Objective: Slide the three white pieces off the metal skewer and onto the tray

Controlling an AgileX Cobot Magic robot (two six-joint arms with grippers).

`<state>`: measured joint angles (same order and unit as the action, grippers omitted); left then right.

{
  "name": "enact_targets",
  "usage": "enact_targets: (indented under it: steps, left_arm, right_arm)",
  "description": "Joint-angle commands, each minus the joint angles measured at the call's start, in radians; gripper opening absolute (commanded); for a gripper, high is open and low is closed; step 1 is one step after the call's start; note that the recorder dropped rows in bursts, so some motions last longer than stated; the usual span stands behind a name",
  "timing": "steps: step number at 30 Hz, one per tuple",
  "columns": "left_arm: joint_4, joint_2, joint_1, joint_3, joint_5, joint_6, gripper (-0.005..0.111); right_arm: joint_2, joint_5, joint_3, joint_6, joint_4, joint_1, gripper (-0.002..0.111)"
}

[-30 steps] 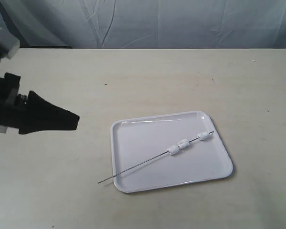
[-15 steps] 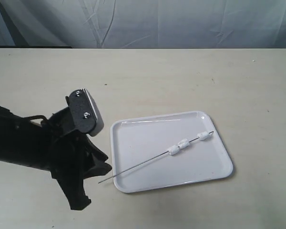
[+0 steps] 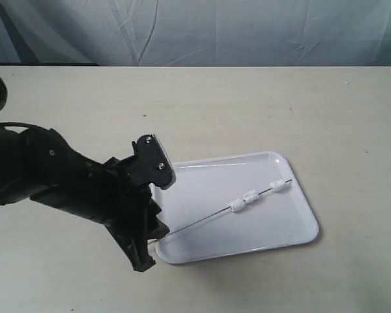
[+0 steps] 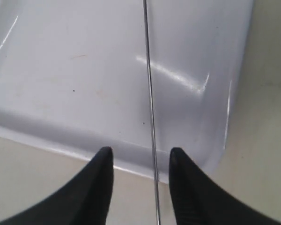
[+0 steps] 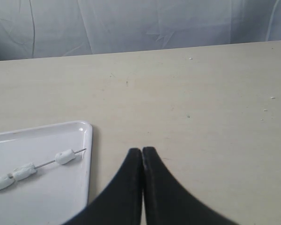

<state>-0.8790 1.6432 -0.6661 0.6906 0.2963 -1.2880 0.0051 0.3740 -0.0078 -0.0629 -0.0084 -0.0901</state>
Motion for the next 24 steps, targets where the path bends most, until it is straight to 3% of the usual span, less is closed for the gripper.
enact_targets:
  steps: [1, 11, 12, 15, 24]
  left_arm:
    - [0.023, 0.077, -0.005, 0.059, -0.012, 0.002, 0.039]
    - [0.008, 0.268, -0.005, 0.097, 0.014, 0.002, 0.037]
    - [0.008, 0.272, -0.005, 0.097, 0.015, 0.002, 0.031]
    - [0.008, 0.272, -0.005, 0.097, 0.022, -0.006, 0.000]
    - [0.011, 0.266, -0.005, 0.125, 0.118, -0.002, 0.000]
  right_arm:
    - [-0.005, -0.011, 0.008, -0.001, -0.001, -0.004, -0.001]
    - [-0.005, -0.013, 0.008, -0.001, -0.001, -0.004, -0.001]
    - [-0.005, -0.013, 0.008, -0.001, -0.001, -0.004, -0.001]
    - [-0.005, -0.013, 0.008, -0.001, -0.001, -0.004, -0.001]
    - [-0.005, -0.011, 0.008, -0.001, 0.001, -0.004, -0.001]
